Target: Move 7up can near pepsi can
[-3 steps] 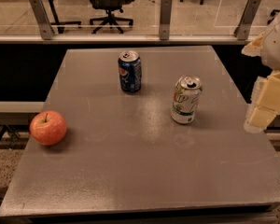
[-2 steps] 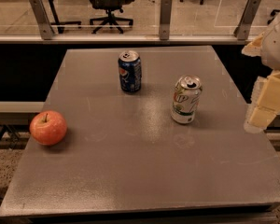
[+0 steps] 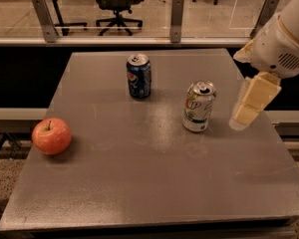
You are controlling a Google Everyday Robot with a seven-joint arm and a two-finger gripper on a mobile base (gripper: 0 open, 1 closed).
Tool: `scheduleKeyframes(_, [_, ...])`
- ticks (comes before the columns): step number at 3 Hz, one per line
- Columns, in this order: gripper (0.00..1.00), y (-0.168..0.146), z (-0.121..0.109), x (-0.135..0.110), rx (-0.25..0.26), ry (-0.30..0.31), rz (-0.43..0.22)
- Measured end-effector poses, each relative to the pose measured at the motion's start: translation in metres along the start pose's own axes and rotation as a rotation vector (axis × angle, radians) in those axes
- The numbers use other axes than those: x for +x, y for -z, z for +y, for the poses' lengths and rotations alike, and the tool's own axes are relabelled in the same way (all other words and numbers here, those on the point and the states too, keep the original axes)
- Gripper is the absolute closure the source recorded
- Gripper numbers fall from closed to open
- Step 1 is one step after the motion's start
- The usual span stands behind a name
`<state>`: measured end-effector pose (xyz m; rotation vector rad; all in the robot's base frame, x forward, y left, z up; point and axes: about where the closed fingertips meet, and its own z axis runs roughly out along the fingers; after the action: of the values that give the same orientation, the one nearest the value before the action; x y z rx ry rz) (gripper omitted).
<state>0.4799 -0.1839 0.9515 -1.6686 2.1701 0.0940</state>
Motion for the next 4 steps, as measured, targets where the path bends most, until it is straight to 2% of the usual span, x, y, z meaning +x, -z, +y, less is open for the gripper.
scheduleKeyframes(1, [0.0,-0.021,-0.008,-0.017,-0.02,-0.003,-0.068])
scheduleKeyframes(2, [0.0,-0.039,-0.014,-0.028,-0.039,-0.01,-0.108])
scheduleKeyframes(4, [0.0,-0.062,-0.008,-0.043,-0.069,0.005,-0.131])
